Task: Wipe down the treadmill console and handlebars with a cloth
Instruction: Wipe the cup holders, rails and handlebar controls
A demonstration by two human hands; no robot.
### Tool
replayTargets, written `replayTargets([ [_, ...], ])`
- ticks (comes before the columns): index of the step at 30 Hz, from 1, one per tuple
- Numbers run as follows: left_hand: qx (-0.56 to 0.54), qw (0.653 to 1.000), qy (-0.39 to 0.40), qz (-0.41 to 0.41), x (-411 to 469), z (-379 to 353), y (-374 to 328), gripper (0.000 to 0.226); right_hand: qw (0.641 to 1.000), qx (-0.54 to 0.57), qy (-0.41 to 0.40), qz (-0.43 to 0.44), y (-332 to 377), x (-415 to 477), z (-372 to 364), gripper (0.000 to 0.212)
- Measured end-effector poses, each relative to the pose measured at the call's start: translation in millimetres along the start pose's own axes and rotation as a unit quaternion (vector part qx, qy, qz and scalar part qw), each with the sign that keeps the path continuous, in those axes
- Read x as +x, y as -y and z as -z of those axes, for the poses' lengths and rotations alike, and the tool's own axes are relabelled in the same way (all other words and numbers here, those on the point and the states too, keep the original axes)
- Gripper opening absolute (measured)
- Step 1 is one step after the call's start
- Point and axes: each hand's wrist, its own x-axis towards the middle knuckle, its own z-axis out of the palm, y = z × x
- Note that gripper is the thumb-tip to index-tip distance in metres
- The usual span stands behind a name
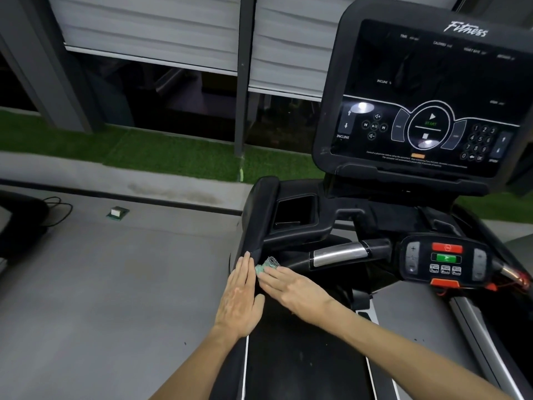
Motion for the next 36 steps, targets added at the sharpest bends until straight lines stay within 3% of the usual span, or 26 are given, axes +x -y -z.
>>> replayTargets([
  [4,0.003,1.000,-0.006,-0.005,-0.3,0.4,-0.4,0.082,0.999,-0.015,0.021,0.039,-15.5,-17.6,-1.0,0.065],
  [7,-0.003,1.000,-0.011,-0.004,-0.3,0.6,-0.7,0.082,1.000,0.002,-0.010,0.018,-35.4,-43.3,5.3,0.064],
  [9,-0.004,1.000,-0.008,0.001,-0.3,-0.2,-0.3,0.081,0.997,0.030,-0.065,-0.003,-52.1,-69.6,-1.6,0.052],
  [13,0.002,1.000,-0.013,0.002,0.0,-1.3,-0.9,0.082,0.984,0.029,-0.131,-0.117,-82.8,-125.6,-2.2,0.059],
  [16,0.007,1.000,-0.019,0.004,0.3,-1.7,-1.3,0.082,0.965,0.074,-0.099,-0.233,-98.4,-156.8,3.3,0.083],
  [19,0.005,1.000,-0.021,0.004,0.6,-2.7,-1.9,0.083,0.943,0.110,-0.099,-0.297,-95.6,-151.6,6.0,0.078],
  [24,0.006,1.000,-0.016,0.001,1.0,-1.2,-3.5,0.083,0.929,0.196,-0.150,-0.277,-96.7,-113.1,3.6,0.054],
  [29,0.006,1.000,-0.010,0.003,0.8,-0.2,-3.8,0.083,0.954,0.208,-0.116,-0.182,-81.5,-62.5,0.2,0.042],
  [33,0.009,1.000,-0.009,0.003,-0.1,1.5,-4.0,0.083,0.951,0.226,-0.104,-0.182,-65.0,-32.0,12.7,0.015],
  [36,0.007,1.000,-0.010,0.003,0.3,2.3,-3.5,0.083,0.955,0.216,-0.089,-0.185,-67.2,-32.8,9.4,0.022],
])
